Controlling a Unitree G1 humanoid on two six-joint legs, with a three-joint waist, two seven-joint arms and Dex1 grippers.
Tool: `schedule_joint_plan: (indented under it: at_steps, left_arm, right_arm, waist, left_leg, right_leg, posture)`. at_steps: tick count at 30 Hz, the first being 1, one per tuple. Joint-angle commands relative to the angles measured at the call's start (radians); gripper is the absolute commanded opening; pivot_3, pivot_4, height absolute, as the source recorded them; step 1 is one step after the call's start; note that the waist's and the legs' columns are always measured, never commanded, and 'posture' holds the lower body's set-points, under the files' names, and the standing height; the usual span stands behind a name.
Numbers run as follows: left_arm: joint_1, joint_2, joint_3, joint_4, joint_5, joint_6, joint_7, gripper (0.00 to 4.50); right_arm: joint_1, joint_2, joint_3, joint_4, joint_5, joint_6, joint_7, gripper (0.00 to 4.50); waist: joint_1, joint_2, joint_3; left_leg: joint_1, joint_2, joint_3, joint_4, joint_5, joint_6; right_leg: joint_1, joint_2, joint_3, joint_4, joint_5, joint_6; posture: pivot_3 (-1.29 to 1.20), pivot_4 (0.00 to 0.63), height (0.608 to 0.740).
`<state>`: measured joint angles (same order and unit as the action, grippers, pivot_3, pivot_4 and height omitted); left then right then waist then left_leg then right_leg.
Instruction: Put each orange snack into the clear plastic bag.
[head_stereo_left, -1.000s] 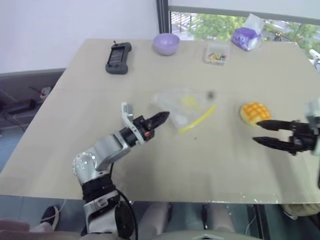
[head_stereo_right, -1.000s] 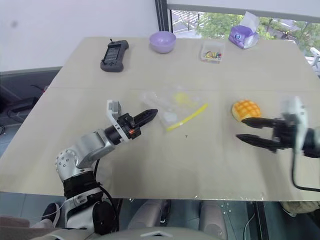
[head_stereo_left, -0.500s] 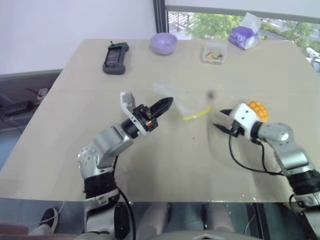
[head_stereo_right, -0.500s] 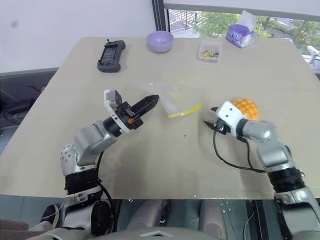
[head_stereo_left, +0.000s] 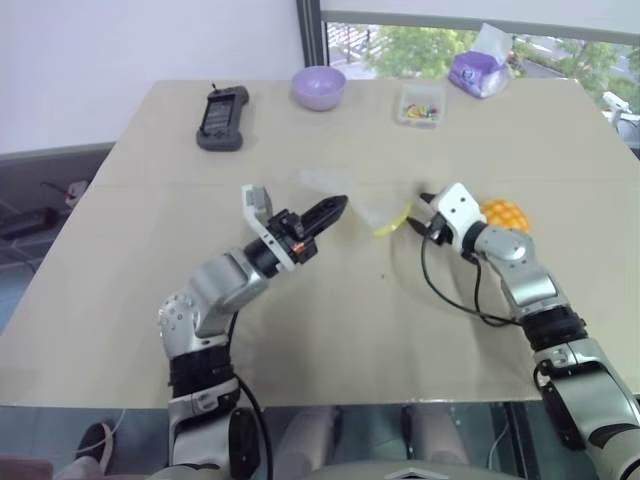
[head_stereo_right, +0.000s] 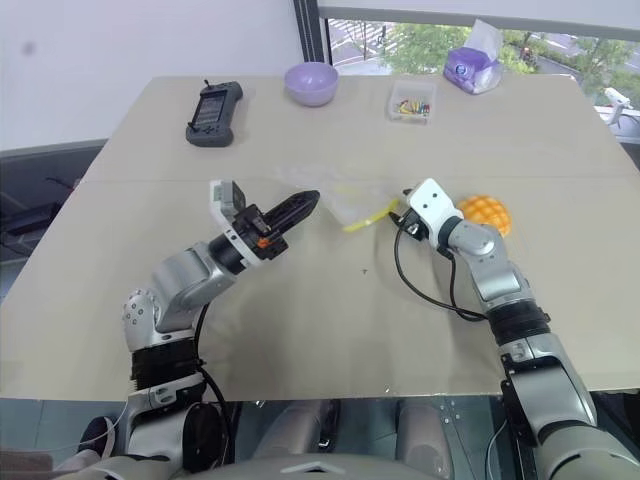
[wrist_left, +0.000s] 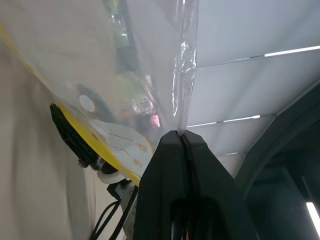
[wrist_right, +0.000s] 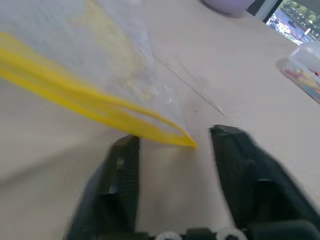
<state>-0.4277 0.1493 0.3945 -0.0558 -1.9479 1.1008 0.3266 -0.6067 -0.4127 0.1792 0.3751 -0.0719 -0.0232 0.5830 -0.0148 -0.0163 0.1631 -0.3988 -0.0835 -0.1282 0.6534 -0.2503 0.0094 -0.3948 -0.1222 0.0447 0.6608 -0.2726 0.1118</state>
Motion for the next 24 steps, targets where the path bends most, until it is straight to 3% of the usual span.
schedule_joint_plan:
  at_steps: [1,2,17,20,24]
  left_arm:
    - [0.004,0.003,0.011,-0.027,-0.024,-0.005,-0.020,0.00]
    - [0.007,0.005,0.010,-0.026,-0.024,-0.003,-0.022,0.00]
    - [0.015,0.003,0.009,-0.033,-0.024,-0.006,-0.020,0.00]
    - [0.017,0.003,0.011,-0.034,-0.024,-0.008,-0.019,0.00]
    - [0.023,0.001,0.010,-0.041,-0.024,-0.011,-0.018,0.00]
  right_arm:
    - [-0.016,0.011,-0.024,-0.021,0.021,-0.050,0.004,0.60]
    - [-0.015,0.014,-0.023,-0.023,0.024,-0.057,0.008,0.08]
    - [0.002,0.008,0.020,-0.044,-0.020,-0.063,0.059,0.08]
    - [0.006,0.001,0.033,-0.045,-0.042,-0.082,0.061,0.85]
    - [-0.002,0.021,0.023,-0.039,-0.034,-0.077,0.049,2.34]
  waist:
    - [-0.002,0.000,0.000]
    - [-0.002,0.000,0.000]
    - [-0.002,0.000,0.000]
    - [-0.002,0.000,0.000]
    - [-0.002,0.000,0.000]
  left_leg:
    - [0.000,0.000,0.000,0.000,0.000,0.000]
    - [0.000,0.000,0.000,0.000,0.000,0.000]
    - [0.000,0.000,0.000,0.000,0.000,0.000]
    - [0.000,0.000,0.000,0.000,0.000,0.000]
    - [0.000,0.000,0.000,0.000,0.000,0.000]
  right_leg:
    - [0.000,0.000,0.000,0.000,0.000,0.000]
    - [0.000,0.000,0.000,0.000,0.000,0.000]
    - [0.000,0.000,0.000,0.000,0.000,0.000]
    - [0.000,0.000,0.000,0.000,0.000,0.000]
    - [0.000,0.000,0.000,0.000,0.000,0.000]
  posture:
    - [0.00,0.150,0.740]
    - [0.00,0.150,0.740]
    - [0.00,0.150,0.740]
    - [0.00,0.150,0.740]
    - [0.00,0.150,0.740]
